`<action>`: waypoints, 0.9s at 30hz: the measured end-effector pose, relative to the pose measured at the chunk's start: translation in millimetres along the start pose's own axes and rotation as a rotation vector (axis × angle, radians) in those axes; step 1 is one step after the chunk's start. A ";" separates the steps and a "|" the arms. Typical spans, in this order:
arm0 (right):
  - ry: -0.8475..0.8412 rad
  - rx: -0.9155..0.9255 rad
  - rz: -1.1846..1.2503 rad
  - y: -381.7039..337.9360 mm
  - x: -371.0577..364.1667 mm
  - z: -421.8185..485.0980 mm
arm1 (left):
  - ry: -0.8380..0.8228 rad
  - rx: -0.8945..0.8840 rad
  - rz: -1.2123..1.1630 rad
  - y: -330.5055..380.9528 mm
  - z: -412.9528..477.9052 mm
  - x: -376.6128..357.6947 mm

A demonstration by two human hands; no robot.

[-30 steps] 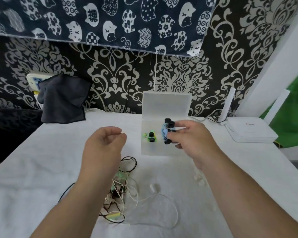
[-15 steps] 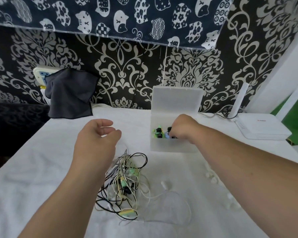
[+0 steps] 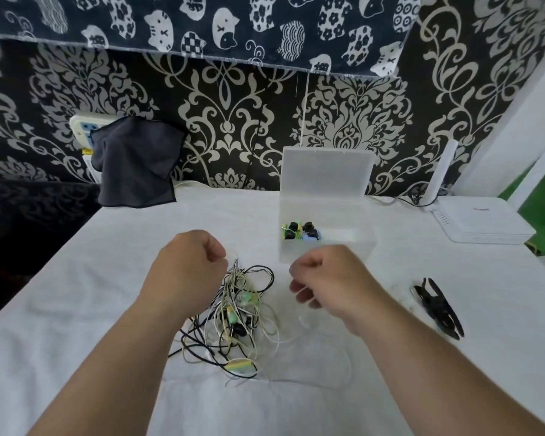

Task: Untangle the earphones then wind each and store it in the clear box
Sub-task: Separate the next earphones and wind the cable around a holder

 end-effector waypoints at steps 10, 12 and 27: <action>0.139 0.094 -0.153 11.9 -37.0 18.5 | 0.019 -0.332 -0.028 45.9 -18.7 -3.4; 0.146 0.120 -0.125 4.1 -38.4 18.4 | -0.022 -0.361 -0.039 50.8 -22.3 -10.2; 0.078 0.217 0.855 -68.8 69.0 -25.6 | -0.132 -0.355 0.048 42.3 -11.0 -8.1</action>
Point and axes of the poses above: each hand's wrist, its own z-axis towards the middle knuckle, its own x-axis out of the back of the hand, y = z × x, the point moved 8 cm from there along z, towards the middle knuckle, and after that the axes turned 8 degrees about y, right-handed, at the moved point
